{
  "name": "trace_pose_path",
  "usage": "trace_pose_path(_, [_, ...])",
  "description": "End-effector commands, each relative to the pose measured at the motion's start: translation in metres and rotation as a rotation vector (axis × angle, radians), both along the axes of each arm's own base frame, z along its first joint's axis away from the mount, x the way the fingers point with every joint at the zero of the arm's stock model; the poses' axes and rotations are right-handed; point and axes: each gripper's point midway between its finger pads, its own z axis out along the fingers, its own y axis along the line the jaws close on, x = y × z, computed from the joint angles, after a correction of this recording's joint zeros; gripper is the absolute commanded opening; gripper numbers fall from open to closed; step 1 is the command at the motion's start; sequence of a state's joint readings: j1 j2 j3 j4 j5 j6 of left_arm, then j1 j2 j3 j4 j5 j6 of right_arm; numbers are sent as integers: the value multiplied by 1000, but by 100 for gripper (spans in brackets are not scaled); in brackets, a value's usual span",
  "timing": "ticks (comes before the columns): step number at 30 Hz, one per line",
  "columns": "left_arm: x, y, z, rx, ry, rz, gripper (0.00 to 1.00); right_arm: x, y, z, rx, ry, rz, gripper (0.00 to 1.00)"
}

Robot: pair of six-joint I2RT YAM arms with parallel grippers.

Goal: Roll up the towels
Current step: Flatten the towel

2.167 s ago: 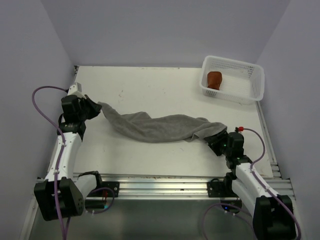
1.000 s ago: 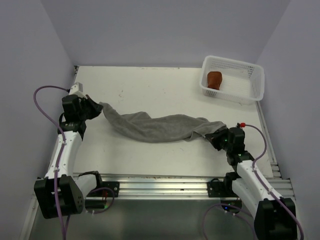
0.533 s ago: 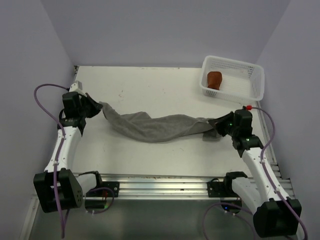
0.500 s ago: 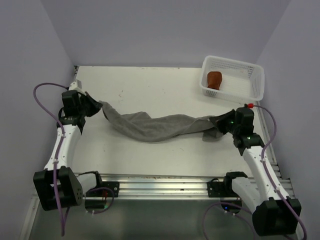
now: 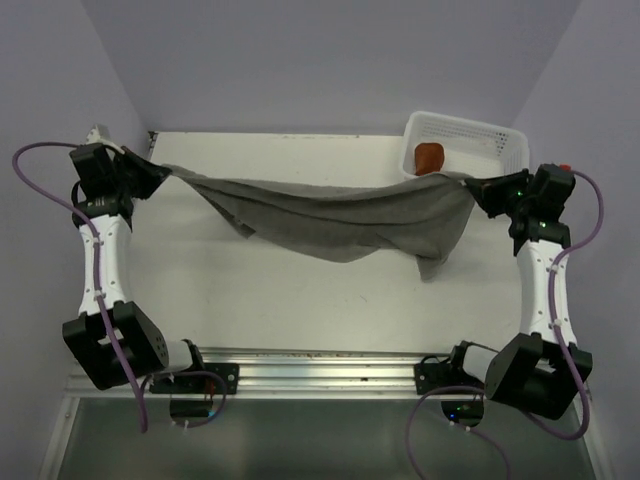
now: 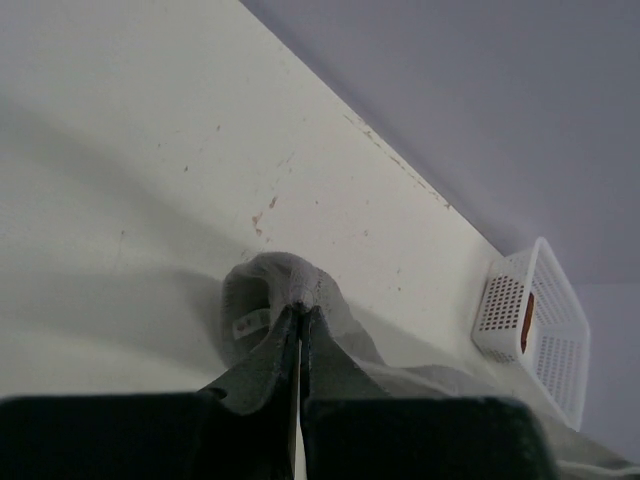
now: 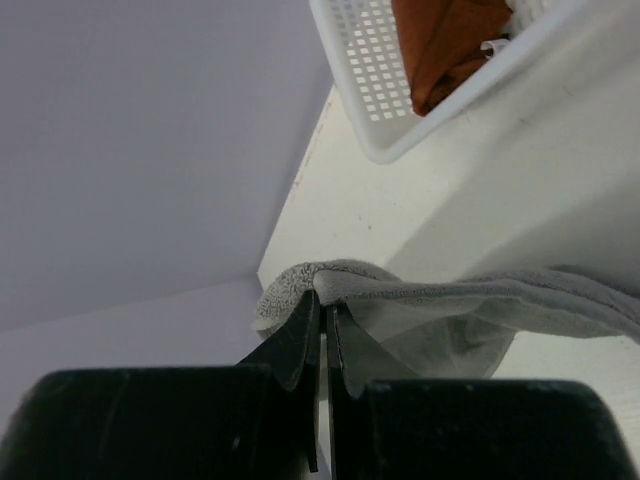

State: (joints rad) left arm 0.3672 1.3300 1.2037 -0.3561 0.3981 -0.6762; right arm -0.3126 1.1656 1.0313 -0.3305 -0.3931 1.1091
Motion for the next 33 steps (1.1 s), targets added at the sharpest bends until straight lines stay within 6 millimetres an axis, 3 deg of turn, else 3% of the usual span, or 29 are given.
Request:
trace_pose_path(1, [5, 3, 42, -33, -83, -11, 0, 11, 9, 48, 58, -104, 72, 0])
trace_pose_path(8, [5, 1, 66, -89, -130, -11, 0, 22, 9, 91, 89, -179, 82, 0])
trace_pose_path(15, [-4, 24, 83, -95, -157, 41, 0, 29, 6, 111, 168, -207, 94, 0])
trace_pose_path(19, [-12, 27, 96, -114, -206, 33, 0, 18, 9, 118, 161, -222, 99, 0])
trace_pose_path(23, [-21, 19, 95, -130, -212, 16, 0, 6, 12, 116, 176, -222, 112, 0])
trace_pose_path(33, [-63, 19, 105, -27, -195, 117, 0, -30, 18, 135, 192, -263, 96, 0])
